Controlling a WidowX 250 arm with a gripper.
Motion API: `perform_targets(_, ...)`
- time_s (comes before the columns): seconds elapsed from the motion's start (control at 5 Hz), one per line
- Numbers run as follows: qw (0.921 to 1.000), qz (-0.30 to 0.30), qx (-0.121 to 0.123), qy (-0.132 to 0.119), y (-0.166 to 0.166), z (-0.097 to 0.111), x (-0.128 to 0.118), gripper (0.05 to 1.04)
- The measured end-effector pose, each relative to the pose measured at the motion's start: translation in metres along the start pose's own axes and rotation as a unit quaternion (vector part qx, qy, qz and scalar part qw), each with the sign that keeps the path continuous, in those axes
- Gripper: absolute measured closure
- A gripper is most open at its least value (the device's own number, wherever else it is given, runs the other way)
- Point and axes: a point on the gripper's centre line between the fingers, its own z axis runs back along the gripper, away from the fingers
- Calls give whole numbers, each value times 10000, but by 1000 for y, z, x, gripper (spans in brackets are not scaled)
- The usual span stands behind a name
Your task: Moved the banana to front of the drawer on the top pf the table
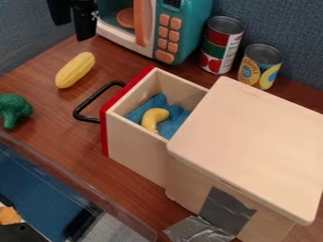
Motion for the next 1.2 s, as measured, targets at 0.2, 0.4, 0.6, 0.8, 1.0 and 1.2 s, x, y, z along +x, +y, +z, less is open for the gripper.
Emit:
perform_targets(0.2,9999,40,-83,129,-2,-11,-1,83)
perform_targets(0.4,9999,19,5,101,-21,-13,14,83)
perform_targets(0.6,9999,34,89,119,-39,-18,23,83)
perform_targets(0.8,9998,-81,80,190,-62,-24,29,83)
perform_targets(1.0,9994,-297,144,142,-81,-15,33,83)
perform_targets(1.2,9985,-474,283,-47,-98,9,34,83)
